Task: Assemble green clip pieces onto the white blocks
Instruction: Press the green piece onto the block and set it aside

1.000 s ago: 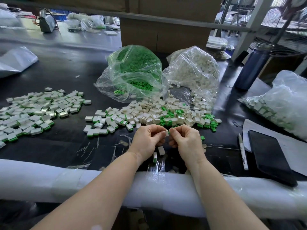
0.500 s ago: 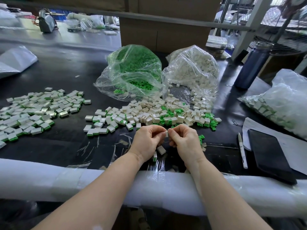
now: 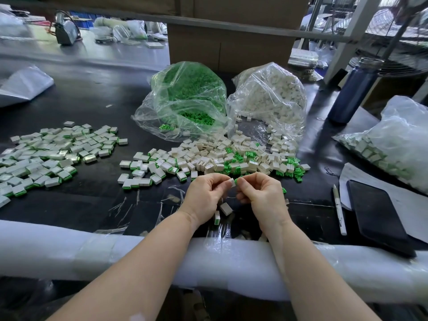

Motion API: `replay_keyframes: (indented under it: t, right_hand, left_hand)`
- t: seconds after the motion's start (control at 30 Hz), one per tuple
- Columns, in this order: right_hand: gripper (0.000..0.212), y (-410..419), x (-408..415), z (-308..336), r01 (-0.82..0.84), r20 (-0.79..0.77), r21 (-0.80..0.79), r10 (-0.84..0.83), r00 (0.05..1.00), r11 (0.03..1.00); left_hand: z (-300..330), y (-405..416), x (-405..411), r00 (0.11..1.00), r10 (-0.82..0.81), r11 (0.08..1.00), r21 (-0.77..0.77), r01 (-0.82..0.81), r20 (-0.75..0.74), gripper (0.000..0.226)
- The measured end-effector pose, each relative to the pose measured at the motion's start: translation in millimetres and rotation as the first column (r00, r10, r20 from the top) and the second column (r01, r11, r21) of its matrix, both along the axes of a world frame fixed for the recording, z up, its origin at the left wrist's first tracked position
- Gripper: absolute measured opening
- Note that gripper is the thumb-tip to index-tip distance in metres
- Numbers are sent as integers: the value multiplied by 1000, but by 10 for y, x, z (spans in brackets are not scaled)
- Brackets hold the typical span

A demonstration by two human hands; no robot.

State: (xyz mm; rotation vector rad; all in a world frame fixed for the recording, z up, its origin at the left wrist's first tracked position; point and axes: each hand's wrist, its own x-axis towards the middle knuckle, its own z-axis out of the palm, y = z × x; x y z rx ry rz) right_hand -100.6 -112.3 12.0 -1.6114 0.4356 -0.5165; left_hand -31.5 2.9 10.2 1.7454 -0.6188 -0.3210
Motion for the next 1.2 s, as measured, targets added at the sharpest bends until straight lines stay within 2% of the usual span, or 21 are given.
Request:
replay_keyframes:
  t: [0.13,0.33,0.5,0.6,0.77,0.83,1.2]
  right_hand:
    - [14,10,7,4,4,-29,-43,-5,1000,999]
    - [17,3,-2,12,-41,-79,-100,33,996,994]
    - [15,-14,-16,4,-72,-103,-91,62,993,993]
    - [13,3,-3,9,-75,-110,-107,63,992,991]
    - [13,18,-6,17,-35,-3,8,35,999,999]
    - [12,10,1,10,-25,16,15,25,1000,1000]
    - [12,14,-35,33,-93,58,17,92,994,995]
  left_hand:
    - [14,19,4,999,-30,999,-12,30,-15,18]
    - [13,30,-4,999,-49,997,51,49,5,18]
    - [-12,40,1,995,-54,993,111,45,81,8]
    - [-9,36,-2,986,-53,987,156,28,161,12]
    - [47,14,-35,999,-32,999,-8,32,-2,10]
    - [46,4,-36,1000,-15,999,-39,14,-24,9]
    - [36,24,-22,998,2,1000,-18,-3,-64,9]
